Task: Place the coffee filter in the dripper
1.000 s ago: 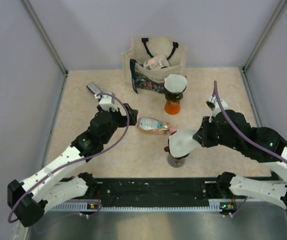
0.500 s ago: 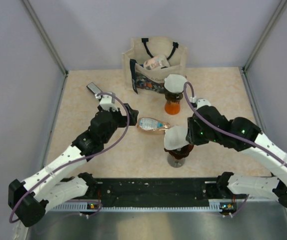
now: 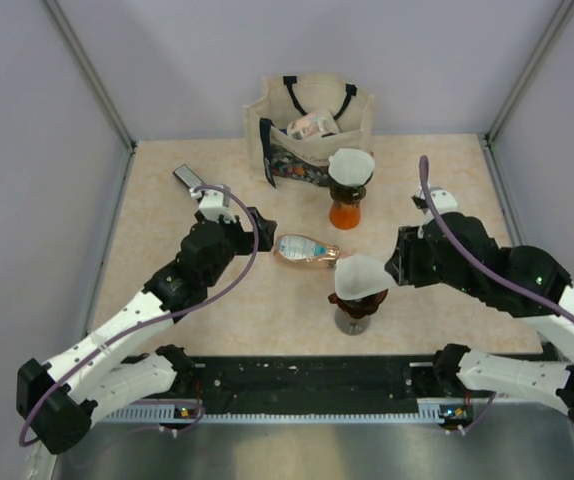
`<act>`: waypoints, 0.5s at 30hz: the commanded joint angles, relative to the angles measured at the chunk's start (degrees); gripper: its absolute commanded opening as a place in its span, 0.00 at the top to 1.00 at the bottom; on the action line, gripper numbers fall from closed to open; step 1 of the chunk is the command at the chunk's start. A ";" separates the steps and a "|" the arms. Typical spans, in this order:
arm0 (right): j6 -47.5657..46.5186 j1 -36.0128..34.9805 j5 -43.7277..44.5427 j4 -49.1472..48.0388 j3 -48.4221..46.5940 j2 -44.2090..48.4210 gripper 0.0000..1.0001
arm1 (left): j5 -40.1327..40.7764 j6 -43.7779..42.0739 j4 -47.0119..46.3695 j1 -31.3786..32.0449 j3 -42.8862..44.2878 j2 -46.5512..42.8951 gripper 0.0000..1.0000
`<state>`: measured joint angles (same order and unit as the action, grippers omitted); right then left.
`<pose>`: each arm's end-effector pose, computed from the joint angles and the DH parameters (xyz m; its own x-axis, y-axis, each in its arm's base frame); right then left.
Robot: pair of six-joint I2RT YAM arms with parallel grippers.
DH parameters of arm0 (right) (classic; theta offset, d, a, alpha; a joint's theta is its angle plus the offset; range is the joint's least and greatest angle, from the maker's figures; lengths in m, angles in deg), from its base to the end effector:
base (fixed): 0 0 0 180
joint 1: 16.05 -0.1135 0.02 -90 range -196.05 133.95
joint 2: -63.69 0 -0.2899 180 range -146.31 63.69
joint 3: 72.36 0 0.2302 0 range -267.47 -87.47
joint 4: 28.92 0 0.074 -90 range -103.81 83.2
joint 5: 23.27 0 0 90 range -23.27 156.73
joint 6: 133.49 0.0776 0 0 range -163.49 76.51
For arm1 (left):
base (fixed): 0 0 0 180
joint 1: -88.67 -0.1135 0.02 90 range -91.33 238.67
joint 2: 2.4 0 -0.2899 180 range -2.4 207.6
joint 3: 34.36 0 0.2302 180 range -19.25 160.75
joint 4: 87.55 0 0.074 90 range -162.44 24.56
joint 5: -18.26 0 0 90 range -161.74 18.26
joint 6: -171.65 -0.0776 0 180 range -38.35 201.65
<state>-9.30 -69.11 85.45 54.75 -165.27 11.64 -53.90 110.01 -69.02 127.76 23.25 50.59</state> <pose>0.0944 0.0842 0.3925 -0.6837 -0.0237 -0.7294 -0.2796 0.9317 0.2318 0.1846 -0.1193 0.3280 -0.3397 -0.3066 -0.8892 0.2364 0.8872 -0.3963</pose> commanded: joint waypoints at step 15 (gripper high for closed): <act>-10.11 0.41 -15.20 -8.26 1.33 -13.60 0.89 | 2.54 -0.32 -1.49 -0.24 -1.54 -3.33 0.01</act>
<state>-16.64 -69.05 72.80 48.10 -164.31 -0.49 -52.78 110.01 -68.91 127.76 22.07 48.82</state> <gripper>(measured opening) 0.129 0.990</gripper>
